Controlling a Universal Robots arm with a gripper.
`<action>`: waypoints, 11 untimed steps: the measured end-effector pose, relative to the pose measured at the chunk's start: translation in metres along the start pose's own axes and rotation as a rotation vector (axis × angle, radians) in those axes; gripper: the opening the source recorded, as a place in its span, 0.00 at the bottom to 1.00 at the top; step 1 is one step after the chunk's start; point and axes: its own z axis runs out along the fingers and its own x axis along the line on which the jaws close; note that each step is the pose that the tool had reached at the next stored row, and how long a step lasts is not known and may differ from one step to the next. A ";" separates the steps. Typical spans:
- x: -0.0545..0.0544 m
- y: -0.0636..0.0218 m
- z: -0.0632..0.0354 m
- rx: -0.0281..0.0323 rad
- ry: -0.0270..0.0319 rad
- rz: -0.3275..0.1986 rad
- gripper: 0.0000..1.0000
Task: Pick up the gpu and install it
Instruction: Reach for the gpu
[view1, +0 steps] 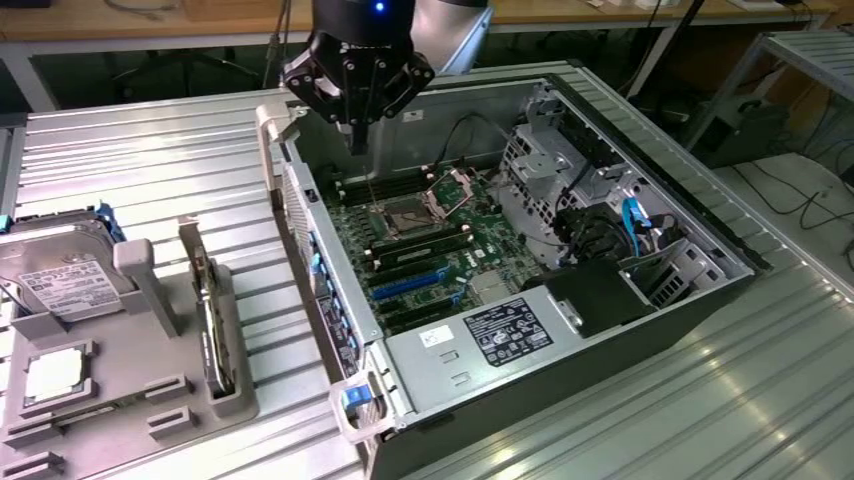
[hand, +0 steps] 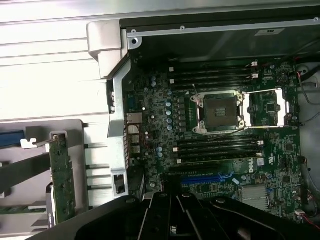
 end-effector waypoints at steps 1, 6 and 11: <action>0.001 0.0000 0.0001 0.0001 0.0008 0.000 0.11; 0.003 -0.0002 0.0002 0.0004 0.0045 0.000 0.11; 0.006 -0.0005 0.0005 0.0007 0.0084 0.000 0.11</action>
